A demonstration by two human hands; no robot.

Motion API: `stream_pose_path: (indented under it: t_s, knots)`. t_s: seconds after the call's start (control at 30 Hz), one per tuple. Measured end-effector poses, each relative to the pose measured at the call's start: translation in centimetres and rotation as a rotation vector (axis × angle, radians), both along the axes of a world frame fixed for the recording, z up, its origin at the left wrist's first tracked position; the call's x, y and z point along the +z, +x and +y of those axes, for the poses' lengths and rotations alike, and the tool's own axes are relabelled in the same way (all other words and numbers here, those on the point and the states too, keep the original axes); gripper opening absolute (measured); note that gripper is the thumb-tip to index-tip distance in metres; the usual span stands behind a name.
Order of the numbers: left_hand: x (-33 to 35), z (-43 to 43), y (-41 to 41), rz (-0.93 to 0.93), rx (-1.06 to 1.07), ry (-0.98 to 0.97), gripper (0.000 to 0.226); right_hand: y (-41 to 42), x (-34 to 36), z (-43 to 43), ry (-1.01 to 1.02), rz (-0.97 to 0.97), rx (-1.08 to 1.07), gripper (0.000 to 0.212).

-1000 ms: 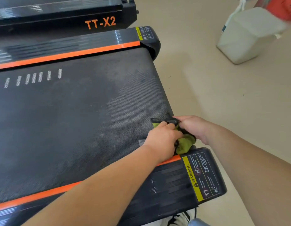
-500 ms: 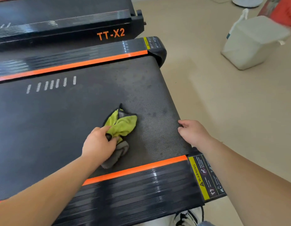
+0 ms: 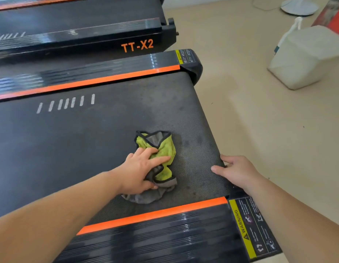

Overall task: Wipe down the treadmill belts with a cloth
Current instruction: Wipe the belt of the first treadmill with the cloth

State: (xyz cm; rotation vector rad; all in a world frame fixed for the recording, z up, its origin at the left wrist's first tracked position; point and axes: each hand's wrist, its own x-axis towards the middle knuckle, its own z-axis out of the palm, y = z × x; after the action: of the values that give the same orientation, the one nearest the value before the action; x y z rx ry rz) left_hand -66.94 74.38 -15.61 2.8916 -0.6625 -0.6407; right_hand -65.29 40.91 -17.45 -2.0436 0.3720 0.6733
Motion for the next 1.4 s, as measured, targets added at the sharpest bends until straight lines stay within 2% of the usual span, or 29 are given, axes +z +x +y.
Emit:
stream_pose_path:
  t_s: [0.07,0.13,0.17,0.23,0.3,0.37,0.43,0.5,0.57,0.63,0.67,0.7,0.73,0.83,0.9,0.93,0.97,1.03,1.1,1.17,1.27,1.3,1.33,1.4]
  knots:
    - [-0.6,0.8,1.4,-0.041,-0.011,-0.125,0.086,0.7,0.2,-0.1,0.046,0.034,-0.008,0.071]
    - [-1.5,1.4,3.3,-0.159,0.042,-0.138,0.081,1.2,-0.2,-0.1,0.061,0.065,-0.034,0.069]
    - [-2.0,1.0,4.7,-0.225,0.126,-0.121,0.078,1.4,-0.5,-0.1,0.060,0.059,-0.046,0.069]
    - [-2.4,-1.5,7.0,-0.273,0.445,-0.169,0.072,1.4,-1.0,0.1,0.059,0.051,-0.058,0.067]
    - [-2.5,-5.7,7.9,-0.228,0.704,-0.357,0.063,1.6,-1.3,0.2,0.062,0.050,-0.051,0.061]
    - [-3.2,-10.5,6.2,-0.172,0.574,-0.480,0.057,1.7,-1.6,0.1,0.066,0.073,-0.088,0.048]
    - [-3.1,-13.8,2.0,-0.103,0.213,-0.511,0.063,1.5,-1.8,-0.1,0.013,0.054,-0.077,0.023]
    - [-2.6,-12.8,1.9,-0.058,-0.010,-0.556,0.067,1.5,-2.2,-0.6,-0.021,0.023,-0.058,0.018]
    - [-2.1,-10.5,4.4,-0.092,-0.112,-0.415,0.067,1.3,-1.4,-0.7,0.041,0.028,-0.044,0.013]
    - [-1.6,-9.2,6.6,-0.168,0.041,-0.309,0.067,1.3,-0.8,-0.8,0.088,0.069,-0.041,0.047]
    - [-1.4,-9.8,6.6,-0.177,0.191,-0.306,0.068,1.4,-1.2,-1.0,0.085,0.085,-0.059,0.057]
    - [-1.3,-11.1,5.7,-0.147,0.301,-0.309,0.069,1.2,-1.0,-0.9,0.085,0.088,-0.075,0.059]
    - [-1.3,-12.6,4.0,-0.109,0.336,-0.351,0.070,1.2,-1.1,-0.8,0.091,0.100,-0.077,0.052]
    - [-0.6,-12.7,-0.2,0.004,0.024,-0.468,0.069,1.2,-0.8,-0.7,-0.030,0.085,-0.064,0.011]
    - [-0.2,-9.6,2.4,-0.018,-0.090,-0.370,0.073,1.1,-0.2,-0.7,0.006,0.077,-0.070,0.012]
    - [-0.5,-8.2,4.0,-0.036,-0.049,-0.295,0.075,1.0,0.1,-0.6,0.068,0.081,-0.073,0.014]
    - [-0.7,-7.1,5.7,-0.060,0.075,-0.231,0.075,0.8,0.3,-0.5,0.106,0.092,-0.070,0.025]
    - [-0.7,-6.1,7.5,-0.118,0.452,-0.241,0.069,0.7,0.1,-0.6,0.108,0.093,-0.076,0.055]
    - [-0.6,-7.9,6.5,-0.160,0.608,-0.321,0.062,0.8,0.2,-0.5,0.098,0.096,-0.069,0.062]
    - [-0.4,-10.5,2.9,-0.028,0.443,-0.393,0.060,1.0,0.1,-0.4,0.060,0.123,-0.079,0.053]
    - [0.3,-11.3,-1.2,0.150,-0.025,-0.449,0.066,1.2,0.0,-0.5,-0.019,0.110,-0.063,0.011]
    - [0.5,-10.2,-0.3,0.145,-0.086,-0.422,0.072,1.1,0.0,-0.5,-0.019,0.113,-0.066,0.009]
    - [0.5,-9.1,0.9,0.116,-0.069,-0.362,0.078,0.9,-0.1,-0.5,-0.006,0.109,-0.056,0.018]
    - [0.0,-7.4,3.2,0.010,0.199,-0.270,0.075,0.3,0.0,-0.4,0.016,0.096,-0.033,0.049]
